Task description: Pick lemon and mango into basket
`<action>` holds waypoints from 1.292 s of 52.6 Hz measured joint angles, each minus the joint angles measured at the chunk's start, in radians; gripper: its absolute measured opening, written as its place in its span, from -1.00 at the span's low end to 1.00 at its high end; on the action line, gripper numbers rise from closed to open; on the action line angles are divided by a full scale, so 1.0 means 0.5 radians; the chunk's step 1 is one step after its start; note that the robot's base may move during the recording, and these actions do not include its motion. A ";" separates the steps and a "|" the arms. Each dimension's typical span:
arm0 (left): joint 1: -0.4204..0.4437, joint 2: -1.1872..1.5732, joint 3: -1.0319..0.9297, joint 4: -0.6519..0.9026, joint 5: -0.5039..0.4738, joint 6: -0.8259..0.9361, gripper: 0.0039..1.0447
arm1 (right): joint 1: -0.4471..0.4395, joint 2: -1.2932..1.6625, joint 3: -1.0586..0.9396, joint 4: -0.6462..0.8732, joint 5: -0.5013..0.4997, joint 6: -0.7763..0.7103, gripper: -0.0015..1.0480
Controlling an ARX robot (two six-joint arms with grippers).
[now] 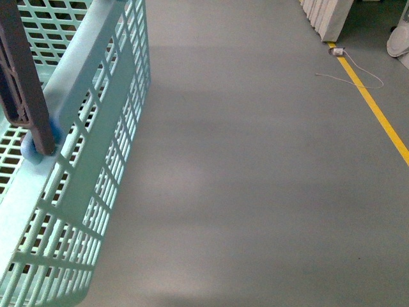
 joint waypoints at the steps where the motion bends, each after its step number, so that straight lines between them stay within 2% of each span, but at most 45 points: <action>1: 0.000 0.000 0.000 0.000 0.000 -0.001 -0.89 | 0.000 0.000 0.000 0.001 0.000 -0.001 0.83; 45: -0.001 -0.003 0.001 0.000 0.001 -0.002 -0.89 | 0.000 0.000 0.000 0.002 0.007 0.000 0.83; 56: -0.013 -0.003 0.001 0.000 0.053 -0.024 -0.89 | 0.000 0.000 0.000 0.002 0.006 0.000 0.83; 68: -0.010 -0.006 0.000 0.000 -0.002 -0.005 -0.89 | 0.000 0.001 0.000 0.002 0.007 0.000 0.83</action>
